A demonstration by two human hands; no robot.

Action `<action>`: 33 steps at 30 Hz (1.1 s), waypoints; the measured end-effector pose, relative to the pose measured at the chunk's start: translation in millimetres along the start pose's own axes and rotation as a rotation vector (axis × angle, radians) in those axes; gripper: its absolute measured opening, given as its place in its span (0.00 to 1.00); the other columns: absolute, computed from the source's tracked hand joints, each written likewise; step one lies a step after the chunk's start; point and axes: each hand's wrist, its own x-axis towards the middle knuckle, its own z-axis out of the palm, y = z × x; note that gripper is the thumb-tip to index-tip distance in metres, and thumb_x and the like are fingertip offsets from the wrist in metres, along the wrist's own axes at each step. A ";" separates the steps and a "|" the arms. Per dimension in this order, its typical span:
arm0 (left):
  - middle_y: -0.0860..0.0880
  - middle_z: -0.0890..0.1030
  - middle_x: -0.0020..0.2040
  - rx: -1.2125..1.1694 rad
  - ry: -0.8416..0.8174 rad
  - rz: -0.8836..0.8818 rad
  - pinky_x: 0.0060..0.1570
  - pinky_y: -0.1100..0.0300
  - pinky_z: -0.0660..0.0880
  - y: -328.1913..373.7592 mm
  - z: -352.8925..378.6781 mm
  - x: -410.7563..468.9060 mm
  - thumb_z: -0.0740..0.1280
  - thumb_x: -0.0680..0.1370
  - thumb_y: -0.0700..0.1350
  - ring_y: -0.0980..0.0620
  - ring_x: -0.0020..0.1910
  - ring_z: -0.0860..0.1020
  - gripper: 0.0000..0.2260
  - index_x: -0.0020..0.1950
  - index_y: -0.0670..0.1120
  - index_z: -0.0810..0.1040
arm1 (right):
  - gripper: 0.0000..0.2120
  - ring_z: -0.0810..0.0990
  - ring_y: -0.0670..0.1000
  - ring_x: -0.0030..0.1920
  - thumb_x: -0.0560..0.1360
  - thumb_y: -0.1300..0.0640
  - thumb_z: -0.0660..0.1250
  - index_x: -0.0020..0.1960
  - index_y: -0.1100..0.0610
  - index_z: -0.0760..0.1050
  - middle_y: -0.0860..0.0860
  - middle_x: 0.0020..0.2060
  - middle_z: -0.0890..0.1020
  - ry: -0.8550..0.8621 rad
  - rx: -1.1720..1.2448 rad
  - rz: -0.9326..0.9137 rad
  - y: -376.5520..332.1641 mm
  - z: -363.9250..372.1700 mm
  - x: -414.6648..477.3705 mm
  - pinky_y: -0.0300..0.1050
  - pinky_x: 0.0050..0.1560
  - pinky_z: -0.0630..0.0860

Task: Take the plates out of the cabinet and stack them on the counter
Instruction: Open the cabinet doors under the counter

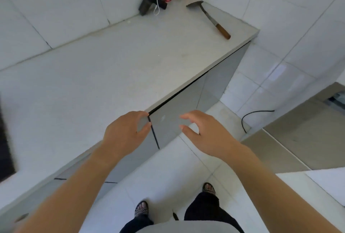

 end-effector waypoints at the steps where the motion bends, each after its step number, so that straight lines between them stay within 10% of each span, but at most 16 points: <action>1: 0.57 0.73 0.66 -0.001 0.008 -0.050 0.52 0.60 0.68 7.6 7.1 2.6 0.58 0.78 0.54 0.53 0.62 0.73 0.17 0.67 0.56 0.69 | 0.18 0.72 0.46 0.62 0.79 0.47 0.58 0.66 0.51 0.69 0.47 0.62 0.74 -0.040 0.003 -0.037 10.2 -6.9 7.3 0.40 0.59 0.69; 8: 0.54 0.73 0.66 -0.016 0.096 -0.306 0.54 0.56 0.71 39.1 49.9 19.0 0.60 0.77 0.52 0.50 0.63 0.73 0.17 0.66 0.55 0.70 | 0.20 0.69 0.43 0.44 0.79 0.46 0.56 0.69 0.51 0.66 0.47 0.64 0.72 -0.264 -0.079 -0.198 78.2 -29.3 51.8 0.42 0.54 0.70; 33: 0.54 0.73 0.67 0.145 0.348 -0.274 0.56 0.56 0.73 -45.9 193.4 60.3 0.60 0.78 0.49 0.51 0.64 0.72 0.18 0.68 0.52 0.70 | 0.21 0.68 0.49 0.67 0.78 0.48 0.58 0.68 0.54 0.67 0.48 0.67 0.70 -0.202 -0.150 -0.494 151.4 128.8 160.7 0.44 0.65 0.67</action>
